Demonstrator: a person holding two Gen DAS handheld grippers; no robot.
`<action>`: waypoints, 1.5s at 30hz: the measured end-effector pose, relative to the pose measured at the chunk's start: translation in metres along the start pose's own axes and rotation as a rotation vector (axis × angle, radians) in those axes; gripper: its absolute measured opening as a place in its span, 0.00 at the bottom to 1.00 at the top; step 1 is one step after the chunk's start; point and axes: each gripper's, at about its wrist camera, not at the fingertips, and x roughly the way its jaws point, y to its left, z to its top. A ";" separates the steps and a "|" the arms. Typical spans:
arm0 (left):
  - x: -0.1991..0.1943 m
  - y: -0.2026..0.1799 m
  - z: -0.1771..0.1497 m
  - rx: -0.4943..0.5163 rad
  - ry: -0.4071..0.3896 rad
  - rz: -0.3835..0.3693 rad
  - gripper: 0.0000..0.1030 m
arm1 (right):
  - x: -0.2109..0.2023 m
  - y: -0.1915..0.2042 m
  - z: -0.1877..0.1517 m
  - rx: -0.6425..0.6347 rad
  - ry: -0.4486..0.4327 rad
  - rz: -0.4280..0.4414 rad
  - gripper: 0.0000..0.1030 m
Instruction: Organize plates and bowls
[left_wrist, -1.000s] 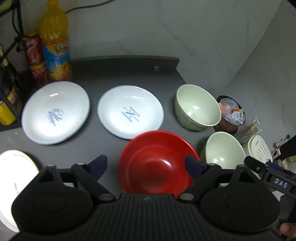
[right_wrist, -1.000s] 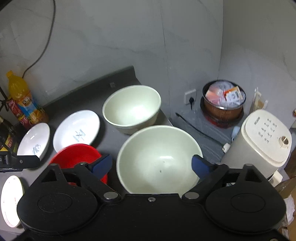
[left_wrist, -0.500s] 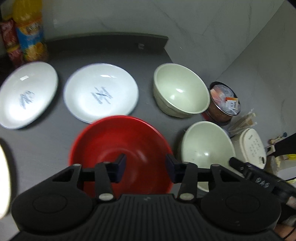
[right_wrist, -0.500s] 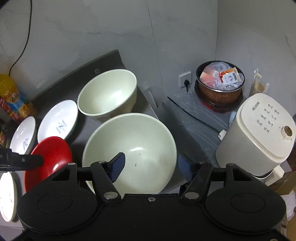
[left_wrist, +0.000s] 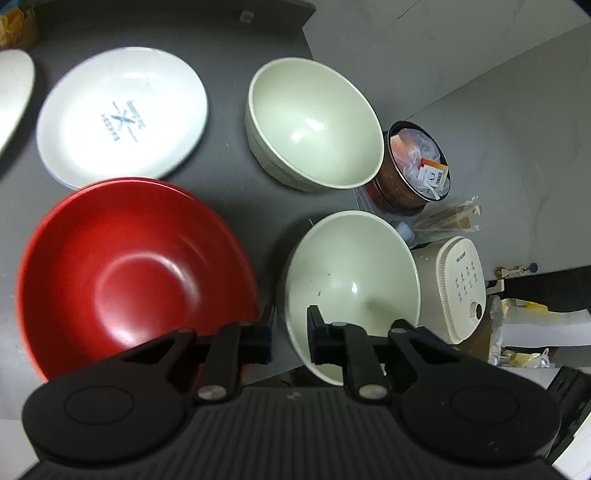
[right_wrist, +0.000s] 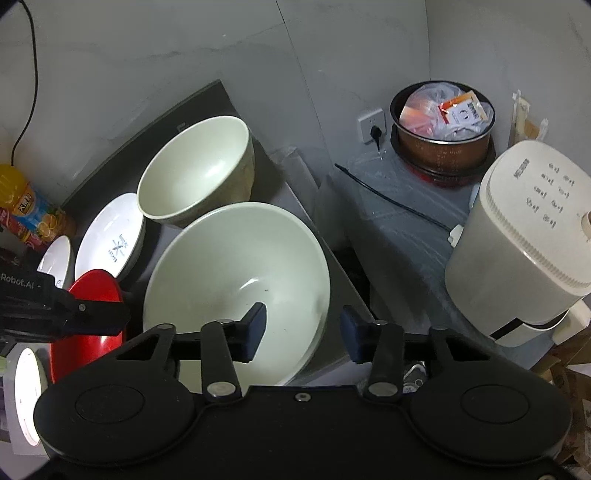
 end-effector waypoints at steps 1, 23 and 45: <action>0.002 -0.002 0.001 -0.002 0.005 0.003 0.14 | 0.001 -0.001 0.000 0.002 0.000 0.002 0.40; 0.049 -0.017 0.003 0.035 0.058 0.151 0.06 | 0.013 0.000 0.004 -0.116 0.023 -0.001 0.15; -0.035 -0.002 0.007 0.046 -0.099 0.060 0.06 | -0.034 0.057 0.026 -0.177 -0.125 0.038 0.16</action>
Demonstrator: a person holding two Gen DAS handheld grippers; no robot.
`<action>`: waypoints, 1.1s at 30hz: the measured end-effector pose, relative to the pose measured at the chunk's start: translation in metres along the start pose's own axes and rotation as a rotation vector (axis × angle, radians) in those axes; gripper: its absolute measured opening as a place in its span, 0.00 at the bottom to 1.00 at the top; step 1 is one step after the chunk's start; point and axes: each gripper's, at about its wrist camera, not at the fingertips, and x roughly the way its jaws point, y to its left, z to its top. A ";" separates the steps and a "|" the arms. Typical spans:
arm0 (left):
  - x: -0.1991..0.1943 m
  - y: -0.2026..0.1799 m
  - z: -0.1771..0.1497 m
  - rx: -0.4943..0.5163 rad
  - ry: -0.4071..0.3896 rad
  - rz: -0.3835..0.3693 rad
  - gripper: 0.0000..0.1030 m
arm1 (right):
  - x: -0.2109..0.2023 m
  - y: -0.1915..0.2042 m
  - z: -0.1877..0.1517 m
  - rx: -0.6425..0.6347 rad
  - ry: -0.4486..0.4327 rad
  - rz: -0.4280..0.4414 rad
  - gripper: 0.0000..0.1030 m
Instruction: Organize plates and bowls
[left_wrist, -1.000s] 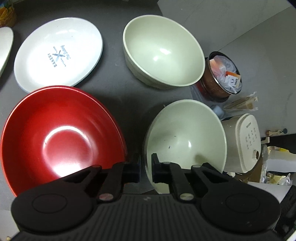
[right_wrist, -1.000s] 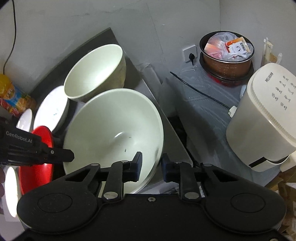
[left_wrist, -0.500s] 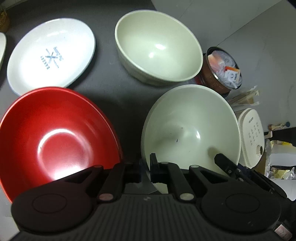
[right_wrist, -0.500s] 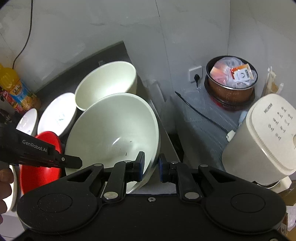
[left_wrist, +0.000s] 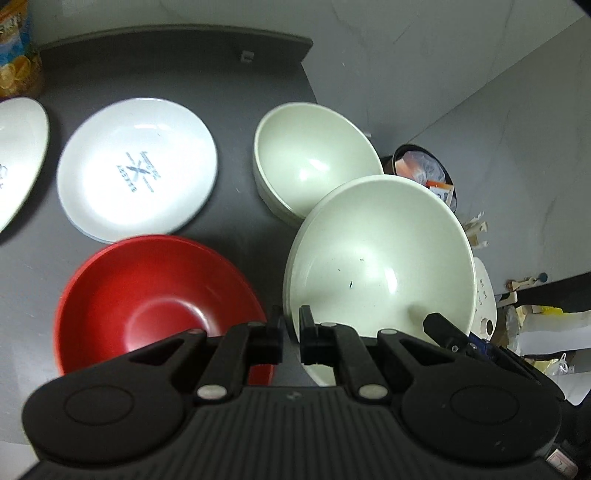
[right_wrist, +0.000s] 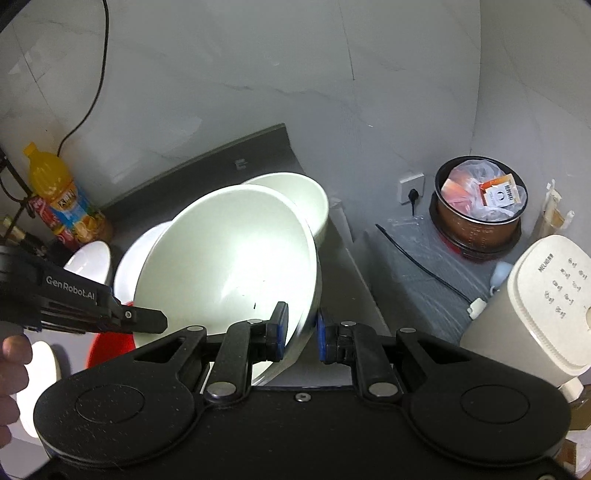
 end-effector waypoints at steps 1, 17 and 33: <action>-0.003 0.002 0.000 -0.001 -0.003 -0.001 0.06 | 0.000 0.002 0.001 -0.002 -0.001 0.004 0.16; -0.038 0.050 -0.003 -0.046 -0.047 0.016 0.06 | -0.001 0.056 -0.003 -0.046 -0.011 0.040 0.16; -0.048 0.106 -0.022 -0.085 -0.026 0.035 0.06 | 0.006 0.101 -0.036 -0.067 0.052 0.035 0.17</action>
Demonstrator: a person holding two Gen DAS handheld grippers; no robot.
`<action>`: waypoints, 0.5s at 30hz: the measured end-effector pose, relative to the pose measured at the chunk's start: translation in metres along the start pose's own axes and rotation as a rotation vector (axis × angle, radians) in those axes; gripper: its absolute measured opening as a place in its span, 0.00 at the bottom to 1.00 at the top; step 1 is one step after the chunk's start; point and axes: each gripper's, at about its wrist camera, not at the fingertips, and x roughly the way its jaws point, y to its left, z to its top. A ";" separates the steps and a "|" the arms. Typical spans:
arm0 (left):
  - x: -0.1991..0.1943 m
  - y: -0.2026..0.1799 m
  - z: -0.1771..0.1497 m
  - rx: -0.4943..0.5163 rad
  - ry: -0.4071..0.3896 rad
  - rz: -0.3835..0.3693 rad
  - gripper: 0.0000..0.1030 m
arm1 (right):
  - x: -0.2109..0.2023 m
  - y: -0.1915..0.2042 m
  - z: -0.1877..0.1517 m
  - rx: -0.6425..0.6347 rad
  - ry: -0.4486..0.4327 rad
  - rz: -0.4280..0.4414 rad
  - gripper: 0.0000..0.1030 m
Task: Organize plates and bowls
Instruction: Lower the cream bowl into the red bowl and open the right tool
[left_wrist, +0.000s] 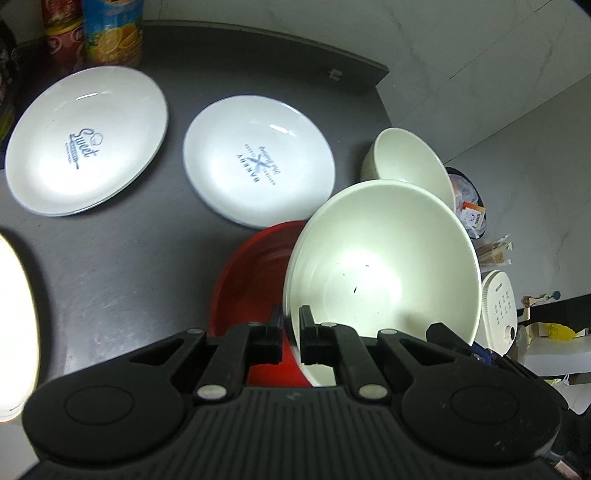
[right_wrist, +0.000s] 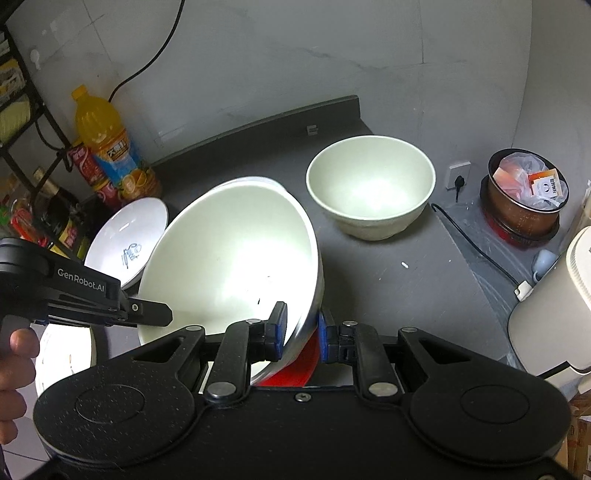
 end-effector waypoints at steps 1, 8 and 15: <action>0.001 0.003 -0.001 -0.002 0.003 0.001 0.06 | 0.001 0.002 -0.001 0.000 0.007 -0.003 0.17; 0.004 0.015 -0.004 -0.003 0.010 0.017 0.06 | 0.014 0.011 -0.009 0.010 0.047 -0.009 0.17; 0.010 0.026 -0.007 -0.009 0.022 0.038 0.06 | 0.026 0.018 -0.016 0.001 0.082 -0.014 0.17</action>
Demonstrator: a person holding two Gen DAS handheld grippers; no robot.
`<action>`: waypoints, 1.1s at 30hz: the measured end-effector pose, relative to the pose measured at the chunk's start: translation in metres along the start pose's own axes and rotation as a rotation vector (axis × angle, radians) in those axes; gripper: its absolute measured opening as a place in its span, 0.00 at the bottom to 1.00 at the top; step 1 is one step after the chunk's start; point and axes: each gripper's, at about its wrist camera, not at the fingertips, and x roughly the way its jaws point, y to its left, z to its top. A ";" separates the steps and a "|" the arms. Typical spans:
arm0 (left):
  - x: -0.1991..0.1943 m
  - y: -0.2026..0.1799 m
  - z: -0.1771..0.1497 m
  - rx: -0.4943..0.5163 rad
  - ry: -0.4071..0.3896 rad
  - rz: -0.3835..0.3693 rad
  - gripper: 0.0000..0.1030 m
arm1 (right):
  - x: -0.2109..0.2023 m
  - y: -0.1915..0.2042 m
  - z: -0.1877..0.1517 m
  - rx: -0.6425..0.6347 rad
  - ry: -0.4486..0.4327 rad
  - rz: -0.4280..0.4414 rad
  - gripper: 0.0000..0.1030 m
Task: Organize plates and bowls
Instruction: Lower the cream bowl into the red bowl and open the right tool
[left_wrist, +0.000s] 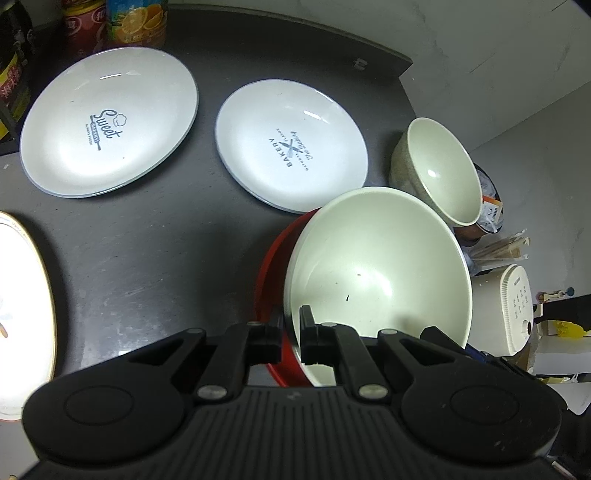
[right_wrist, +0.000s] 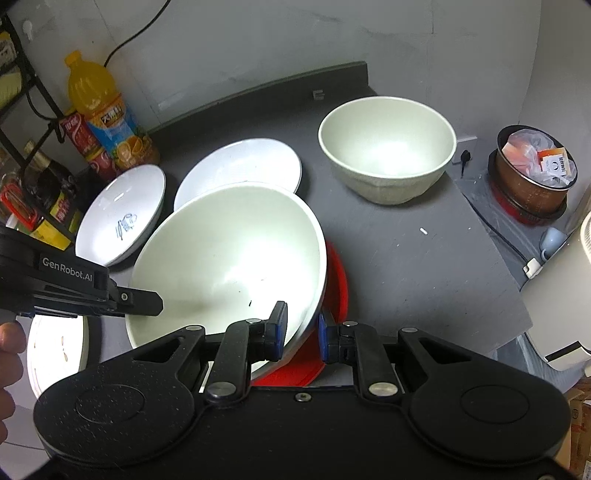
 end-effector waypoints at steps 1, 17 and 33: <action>0.001 0.001 0.000 -0.002 0.003 0.003 0.06 | 0.001 0.001 0.000 -0.002 0.005 0.000 0.17; -0.007 -0.001 0.003 0.015 -0.015 0.010 0.10 | -0.004 0.001 0.006 0.004 0.010 0.002 0.48; -0.024 -0.036 0.020 0.089 -0.123 0.064 0.56 | -0.026 -0.024 0.025 0.013 -0.099 -0.005 0.74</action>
